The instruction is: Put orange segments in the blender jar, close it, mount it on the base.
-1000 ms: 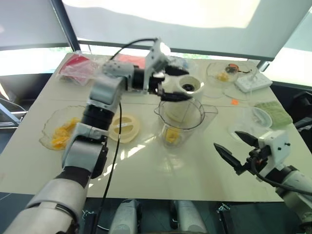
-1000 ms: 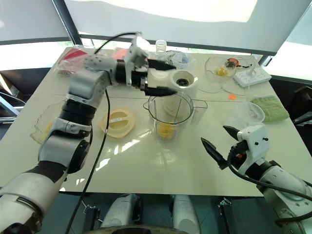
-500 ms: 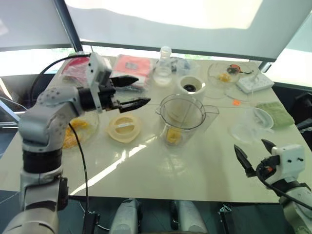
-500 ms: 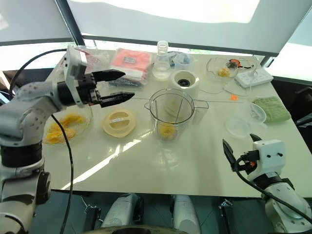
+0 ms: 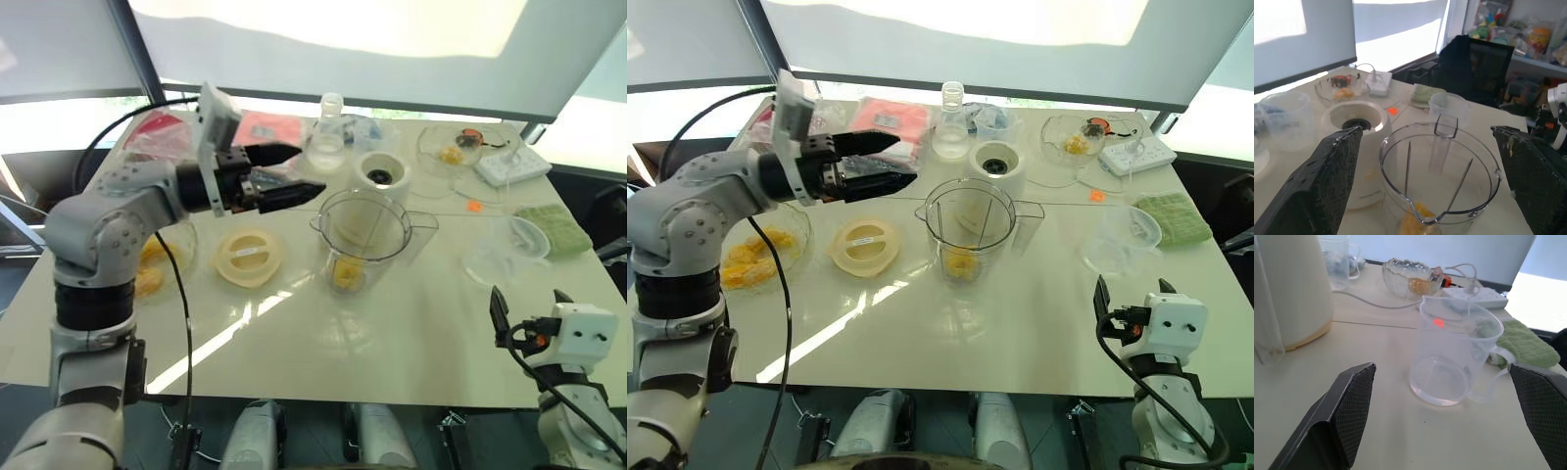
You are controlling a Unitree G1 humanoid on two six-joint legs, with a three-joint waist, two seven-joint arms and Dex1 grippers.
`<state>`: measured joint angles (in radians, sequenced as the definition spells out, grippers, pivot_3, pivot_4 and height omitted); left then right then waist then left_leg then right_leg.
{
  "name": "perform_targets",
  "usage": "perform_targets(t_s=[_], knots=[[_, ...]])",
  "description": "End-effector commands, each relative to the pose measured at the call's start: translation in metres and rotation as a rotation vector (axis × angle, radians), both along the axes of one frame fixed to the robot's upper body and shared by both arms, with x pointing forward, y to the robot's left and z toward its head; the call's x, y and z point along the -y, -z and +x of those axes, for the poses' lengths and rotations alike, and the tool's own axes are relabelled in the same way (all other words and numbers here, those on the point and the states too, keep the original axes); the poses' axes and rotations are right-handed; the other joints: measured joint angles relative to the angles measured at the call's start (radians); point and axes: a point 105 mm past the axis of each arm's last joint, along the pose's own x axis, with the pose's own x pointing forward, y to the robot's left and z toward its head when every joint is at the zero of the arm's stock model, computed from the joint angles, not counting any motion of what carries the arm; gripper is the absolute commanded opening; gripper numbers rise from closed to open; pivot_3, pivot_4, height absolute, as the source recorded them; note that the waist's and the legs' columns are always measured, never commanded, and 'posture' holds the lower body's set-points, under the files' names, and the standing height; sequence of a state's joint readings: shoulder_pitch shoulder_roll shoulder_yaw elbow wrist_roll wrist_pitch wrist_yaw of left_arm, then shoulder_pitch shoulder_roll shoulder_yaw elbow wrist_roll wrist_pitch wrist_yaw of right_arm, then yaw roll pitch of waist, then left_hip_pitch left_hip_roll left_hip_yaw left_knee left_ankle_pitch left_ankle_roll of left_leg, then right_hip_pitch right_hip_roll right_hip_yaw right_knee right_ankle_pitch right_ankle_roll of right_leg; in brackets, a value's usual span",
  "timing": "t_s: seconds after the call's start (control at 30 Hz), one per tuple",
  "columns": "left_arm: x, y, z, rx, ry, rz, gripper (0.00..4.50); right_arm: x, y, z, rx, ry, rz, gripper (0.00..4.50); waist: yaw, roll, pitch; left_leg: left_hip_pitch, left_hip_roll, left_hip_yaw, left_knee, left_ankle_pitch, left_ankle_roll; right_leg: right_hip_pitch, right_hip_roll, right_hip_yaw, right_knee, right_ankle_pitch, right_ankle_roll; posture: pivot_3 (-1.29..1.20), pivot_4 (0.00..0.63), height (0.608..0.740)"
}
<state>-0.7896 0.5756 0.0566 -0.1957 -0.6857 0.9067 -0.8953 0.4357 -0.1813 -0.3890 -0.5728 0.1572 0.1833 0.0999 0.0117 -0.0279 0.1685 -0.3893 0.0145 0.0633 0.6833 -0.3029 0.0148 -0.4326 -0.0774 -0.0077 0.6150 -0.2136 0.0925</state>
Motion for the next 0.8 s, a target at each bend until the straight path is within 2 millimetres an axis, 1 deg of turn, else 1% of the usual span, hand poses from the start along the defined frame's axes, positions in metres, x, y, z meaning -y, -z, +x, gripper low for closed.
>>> perform_targets(t_s=[0.03,0.17,0.23,0.3,0.37,0.5,0.63,0.8], knots=[[0.001,-0.015,-0.005,0.076,0.047,0.030,4.46,0.005,-0.007,-0.005,0.049,0.067,-0.030,4.50,0.000,0.000,0.000,0.000,0.000,0.000,0.000,0.000,0.000,0.000,0.000,0.000,0.000,0.000,0.000,0.00,0.150,0.740],[-0.003,-0.019,-0.010,0.085,0.085,0.063,4.46,0.010,-0.007,-0.007,0.063,0.113,-0.032,4.50,0.000,0.001,0.000,-0.001,0.000,-0.001,0.000,0.000,0.000,0.000,0.000,0.000,0.000,0.000,0.000,0.00,0.150,0.740],[-0.006,-0.018,-0.015,0.082,0.102,0.096,4.46,0.014,-0.002,-0.010,0.046,0.139,-0.046,4.50,0.000,0.001,0.000,0.000,0.000,-0.001,0.000,0.000,0.000,0.000,0.000,0.000,0.000,0.000,0.000,0.00,0.150,0.740],[-0.008,-0.019,-0.024,0.079,0.138,0.123,4.46,0.022,0.001,-0.016,0.035,0.195,-0.064,4.50,0.000,0.002,0.001,-0.001,0.001,-0.001,0.000,0.000,0.000,0.000,0.000,0.000,0.000,0.000,0.000,0.00,0.150,0.740],[-0.008,-0.021,-0.028,0.080,0.151,0.131,4.46,0.030,0.003,-0.019,0.038,0.247,-0.067,4.50,0.001,0.002,0.001,-0.001,0.001,-0.002,0.000,0.000,0.000,0.000,0.000,-0.001,0.000,-0.001,0.000,0.00,0.150,0.740],[-0.008,-0.024,-0.027,0.097,0.147,0.140,4.46,0.041,0.009,-0.020,0.057,0.319,-0.042,4.50,0.001,0.002,0.001,-0.001,0.001,-0.002,0.000,0.000,0.000,0.000,-0.001,-0.001,-0.001,-0.001,0.000,0.00,0.150,0.740],[-0.011,-0.023,-0.021,0.109,0.118,0.165,4.46,0.043,0.015,-0.013,0.073,0.318,-0.002,4.50,-0.002,0.002,0.001,-0.001,0.001,-0.003,-0.001,0.000,0.000,0.000,0.000,-0.002,-0.001,-0.001,-0.001,0.00,0.150,0.740],[-0.012,-0.024,-0.026,0.093,0.136,0.186,4.46,0.047,0.016,0.002,0.104,0.297,0.013,4.50,-0.009,0.004,0.002,-0.001,0.000,-0.002,0.000,0.000,-0.001,0.000,-0.001,-0.001,-0.001,-0.001,-0.001,0.00,0.150,0.740]])
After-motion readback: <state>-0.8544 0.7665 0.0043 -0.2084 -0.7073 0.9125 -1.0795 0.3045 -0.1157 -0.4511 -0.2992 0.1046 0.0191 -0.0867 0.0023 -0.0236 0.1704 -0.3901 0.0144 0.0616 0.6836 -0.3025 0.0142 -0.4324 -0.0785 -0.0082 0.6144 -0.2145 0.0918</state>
